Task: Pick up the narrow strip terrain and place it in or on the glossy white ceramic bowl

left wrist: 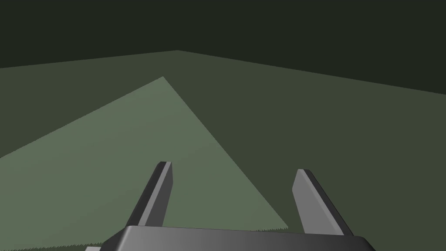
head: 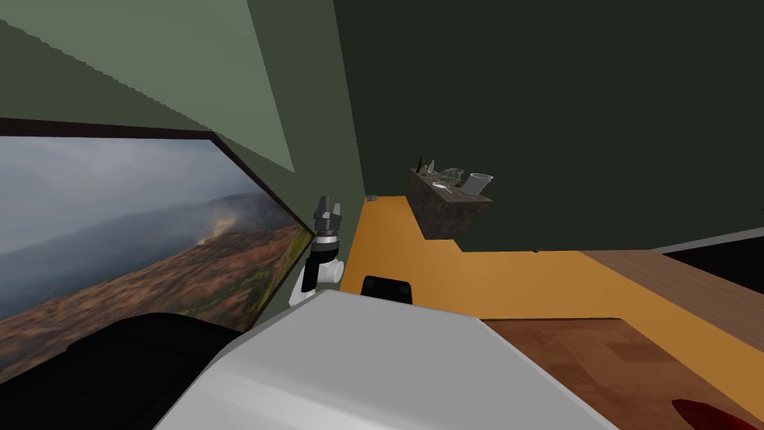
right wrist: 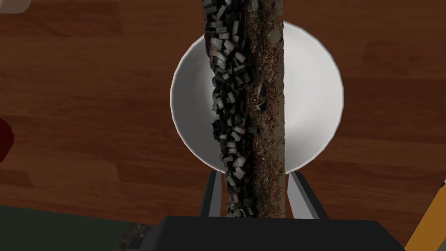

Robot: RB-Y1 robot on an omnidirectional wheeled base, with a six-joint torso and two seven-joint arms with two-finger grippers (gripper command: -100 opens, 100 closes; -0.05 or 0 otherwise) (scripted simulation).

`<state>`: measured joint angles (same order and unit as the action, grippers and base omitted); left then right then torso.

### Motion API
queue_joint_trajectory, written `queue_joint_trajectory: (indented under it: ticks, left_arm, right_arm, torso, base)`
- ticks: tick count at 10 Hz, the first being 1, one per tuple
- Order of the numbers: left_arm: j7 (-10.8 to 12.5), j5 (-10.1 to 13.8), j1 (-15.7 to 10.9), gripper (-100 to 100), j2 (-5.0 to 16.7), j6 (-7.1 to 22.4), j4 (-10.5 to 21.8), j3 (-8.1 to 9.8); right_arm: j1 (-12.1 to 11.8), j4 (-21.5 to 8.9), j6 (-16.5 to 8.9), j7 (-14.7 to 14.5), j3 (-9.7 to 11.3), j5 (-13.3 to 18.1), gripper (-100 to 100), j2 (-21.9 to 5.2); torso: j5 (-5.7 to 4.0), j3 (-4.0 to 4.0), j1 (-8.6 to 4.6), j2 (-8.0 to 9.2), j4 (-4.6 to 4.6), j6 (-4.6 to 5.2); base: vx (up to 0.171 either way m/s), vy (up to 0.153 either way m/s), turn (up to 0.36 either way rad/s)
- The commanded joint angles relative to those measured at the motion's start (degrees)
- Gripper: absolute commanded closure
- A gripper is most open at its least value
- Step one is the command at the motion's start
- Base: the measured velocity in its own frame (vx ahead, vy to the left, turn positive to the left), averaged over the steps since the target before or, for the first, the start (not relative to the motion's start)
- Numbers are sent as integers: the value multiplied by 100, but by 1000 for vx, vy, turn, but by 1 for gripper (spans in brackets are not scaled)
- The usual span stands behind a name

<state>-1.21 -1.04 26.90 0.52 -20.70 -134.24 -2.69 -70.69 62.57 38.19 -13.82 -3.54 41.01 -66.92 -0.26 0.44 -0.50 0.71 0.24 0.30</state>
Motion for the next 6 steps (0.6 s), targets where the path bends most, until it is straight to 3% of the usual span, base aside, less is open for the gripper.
queue_joint_trajectory:
  ticks: [1, 2, 6]
  left_arm:
    - [0, 0, 0, 0, 0, 0, 0, 0]
    - [0, 0, 0, 0, -1, 0, 0, -1]
    - [0, 0, 0, 0, -1, 0, 0, -1]
  right_arm:
    - [0, 0, 0, 0, 0, 0, 100, 0]
    - [-8, -2, 22, 20, 13, -10, -100, -4]
    - [-8, -3, 19, 19, 13, -9, -100, -3]
  torso:
    - [0, 0, 0, 0, 0, 0]
    - [3, -8, 25, -16, -1, -7]
    - [13, -22, 59, -39, -7, -8]
  base:
    - [-33, -65, -17]
    - [-8, -13, 1]
    - [-1, -1, 0]
